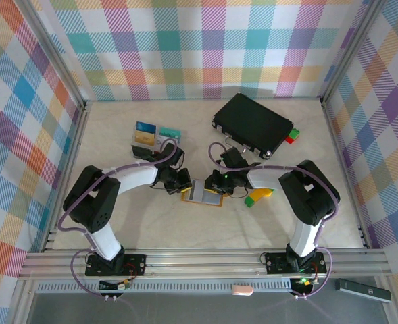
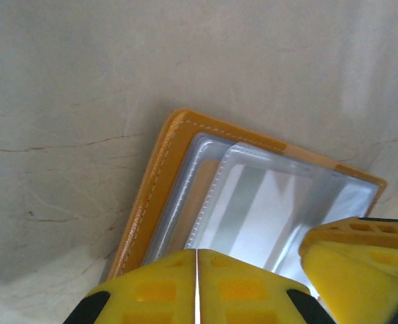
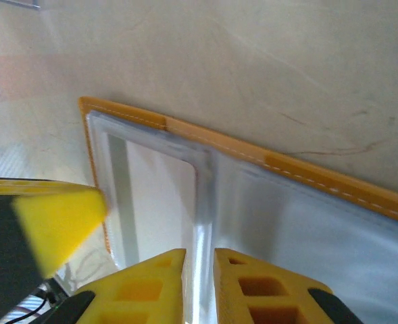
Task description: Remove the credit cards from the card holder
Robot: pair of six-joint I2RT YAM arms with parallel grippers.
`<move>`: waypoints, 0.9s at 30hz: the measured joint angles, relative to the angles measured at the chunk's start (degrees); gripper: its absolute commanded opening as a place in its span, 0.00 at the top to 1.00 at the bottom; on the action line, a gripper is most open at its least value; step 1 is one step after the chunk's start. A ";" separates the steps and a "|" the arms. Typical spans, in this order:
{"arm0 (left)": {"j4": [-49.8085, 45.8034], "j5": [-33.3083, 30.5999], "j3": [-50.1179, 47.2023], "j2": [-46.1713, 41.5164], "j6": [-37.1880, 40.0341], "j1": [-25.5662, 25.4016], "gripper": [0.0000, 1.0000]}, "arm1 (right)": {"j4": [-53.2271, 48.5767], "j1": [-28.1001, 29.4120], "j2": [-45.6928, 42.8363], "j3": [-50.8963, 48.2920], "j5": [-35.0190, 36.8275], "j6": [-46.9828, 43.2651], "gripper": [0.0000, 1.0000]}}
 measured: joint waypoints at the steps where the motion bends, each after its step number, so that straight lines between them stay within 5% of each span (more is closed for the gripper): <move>1: 0.04 0.50 0.09 0.35 0.00 0.00 0.91 | 0.48 0.00 0.09 0.00 -0.35 0.31 0.82; 27: -0.24 -0.04 0.76 0.92 -0.48 -0.13 0.92 | 3.58 -0.33 3.02 0.00 -3.04 3.58 0.86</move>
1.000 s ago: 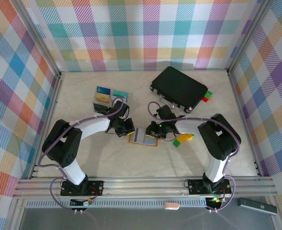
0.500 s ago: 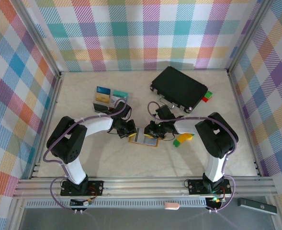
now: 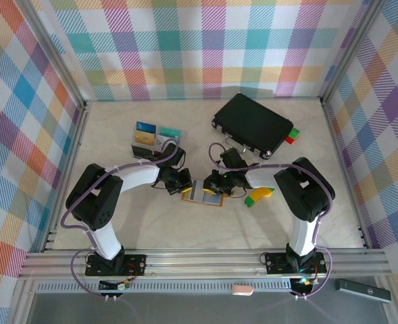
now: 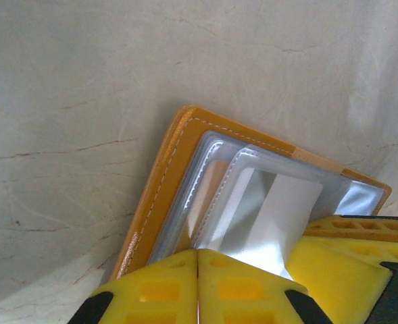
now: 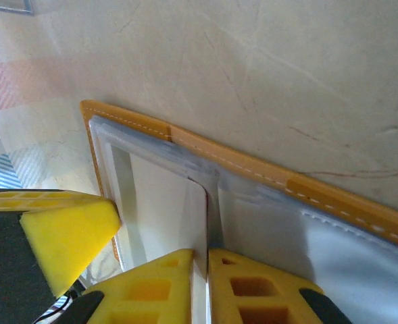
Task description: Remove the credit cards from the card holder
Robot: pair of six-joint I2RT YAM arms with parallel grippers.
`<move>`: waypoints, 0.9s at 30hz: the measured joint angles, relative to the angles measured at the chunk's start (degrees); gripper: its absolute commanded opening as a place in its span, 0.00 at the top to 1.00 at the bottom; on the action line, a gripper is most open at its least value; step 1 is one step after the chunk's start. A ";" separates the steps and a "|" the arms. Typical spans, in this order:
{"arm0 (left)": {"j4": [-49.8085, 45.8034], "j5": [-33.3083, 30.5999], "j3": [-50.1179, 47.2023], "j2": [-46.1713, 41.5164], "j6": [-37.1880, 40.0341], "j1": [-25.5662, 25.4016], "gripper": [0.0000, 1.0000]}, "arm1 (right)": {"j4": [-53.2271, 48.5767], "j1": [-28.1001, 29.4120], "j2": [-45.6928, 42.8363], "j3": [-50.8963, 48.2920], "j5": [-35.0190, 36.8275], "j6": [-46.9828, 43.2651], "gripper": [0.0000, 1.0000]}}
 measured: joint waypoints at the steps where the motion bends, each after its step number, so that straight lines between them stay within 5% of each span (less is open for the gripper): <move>1: 0.00 0.00 0.00 0.00 0.00 0.00 0.92 | 0.04 -0.07 0.07 0.00 -0.15 -0.02 0.86; 12: -0.09 -0.35 0.00 0.00 0.02 0.02 0.89 | -0.26 -0.39 0.31 0.00 -0.26 -0.66 0.98; 27: -4.00 -1.51 2.82 -0.44 2.10 0.00 0.84 | -7.08 -0.37 -3.26 0.00 6.14 -3.50 0.98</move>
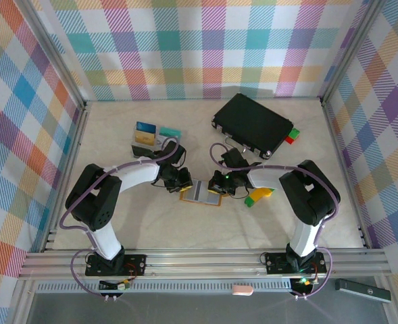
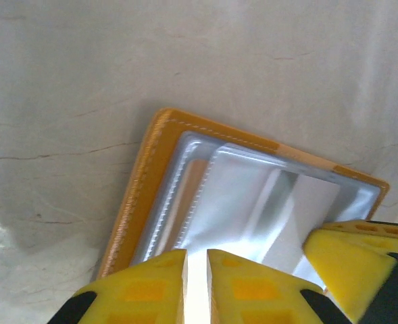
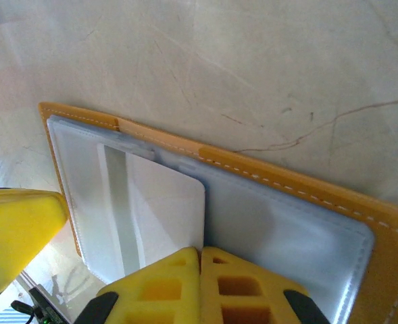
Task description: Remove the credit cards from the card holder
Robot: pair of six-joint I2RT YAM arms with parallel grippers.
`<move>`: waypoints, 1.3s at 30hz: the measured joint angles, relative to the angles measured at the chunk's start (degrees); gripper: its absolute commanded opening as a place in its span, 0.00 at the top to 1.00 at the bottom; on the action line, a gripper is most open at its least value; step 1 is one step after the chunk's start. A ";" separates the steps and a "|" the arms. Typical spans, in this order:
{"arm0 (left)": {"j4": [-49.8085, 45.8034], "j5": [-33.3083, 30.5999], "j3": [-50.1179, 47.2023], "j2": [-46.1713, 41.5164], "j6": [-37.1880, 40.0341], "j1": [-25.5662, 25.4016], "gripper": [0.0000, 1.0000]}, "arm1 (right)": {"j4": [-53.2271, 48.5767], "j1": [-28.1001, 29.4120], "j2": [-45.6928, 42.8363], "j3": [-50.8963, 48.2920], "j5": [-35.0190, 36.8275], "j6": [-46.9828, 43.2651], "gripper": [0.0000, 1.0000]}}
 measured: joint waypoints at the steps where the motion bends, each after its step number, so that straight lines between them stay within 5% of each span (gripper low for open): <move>1: 0.02 0.17 0.28 0.00 0.33 -0.02 0.84 | 0.02 0.00 0.00 0.00 -0.02 -0.02 0.98; 28: 0.26 4.26 2.91 5.05 1.90 -0.09 0.94 | 13.38 -1.18 0.63 -4.09 -7.48 2.03 0.87; 39: -0.55 3.41 3.34 5.07 2.25 -0.11 0.90 | 13.22 -1.16 1.01 -4.09 -6.56 1.36 0.96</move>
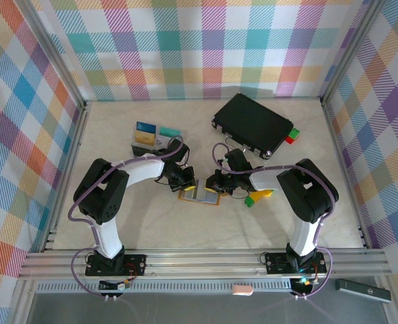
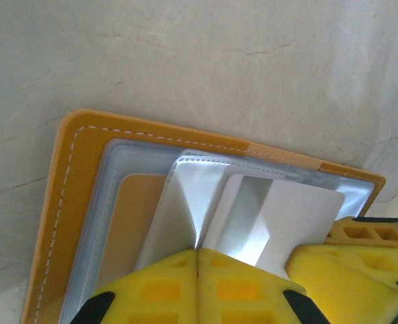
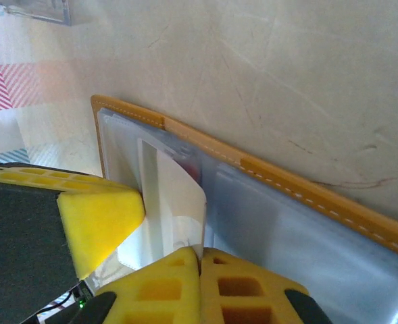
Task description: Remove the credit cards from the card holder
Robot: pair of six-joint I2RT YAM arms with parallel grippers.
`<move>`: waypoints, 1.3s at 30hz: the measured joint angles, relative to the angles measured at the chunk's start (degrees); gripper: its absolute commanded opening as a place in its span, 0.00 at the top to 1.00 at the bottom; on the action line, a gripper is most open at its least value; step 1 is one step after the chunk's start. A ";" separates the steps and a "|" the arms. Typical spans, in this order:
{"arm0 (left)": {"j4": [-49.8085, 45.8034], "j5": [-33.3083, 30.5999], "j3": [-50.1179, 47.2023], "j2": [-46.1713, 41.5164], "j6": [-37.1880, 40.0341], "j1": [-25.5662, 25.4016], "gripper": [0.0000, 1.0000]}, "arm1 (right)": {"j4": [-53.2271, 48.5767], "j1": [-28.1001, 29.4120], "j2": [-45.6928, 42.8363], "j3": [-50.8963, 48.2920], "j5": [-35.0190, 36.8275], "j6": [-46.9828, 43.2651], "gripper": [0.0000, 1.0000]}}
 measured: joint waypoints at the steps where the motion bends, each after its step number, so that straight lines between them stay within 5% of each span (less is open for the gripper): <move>1: 0.02 0.00 0.00 0.00 -0.02 0.00 0.89 | -0.61 0.00 -0.70 0.00 0.68 -0.42 0.97; 10: 0.17 -1.11 -0.20 -1.92 -0.13 -0.22 0.70 | -8.61 -0.57 -15.61 -4.13 10.64 -6.95 0.98; 15: 1.46 -1.77 -1.01 -7.93 -1.38 0.37 0.50 | -9.38 -2.56 -23.15 -4.92 11.41 -10.69 0.99; 28: 19.30 5.05 -5.20 -20.50 -3.89 3.48 0.13 | 1.49 -13.38 -26.64 -3.91 -8.66 -8.35 0.98; 30: 22.97 7.82 -5.46 -20.50 -4.39 3.50 0.01 | 3.54 -14.45 -25.97 -2.84 -12.20 -6.67 0.98; 39: 30.97 15.69 -5.25 -19.47 -5.86 2.78 0.11 | 10.49 -17.14 -22.01 1.62 -22.12 -0.31 0.98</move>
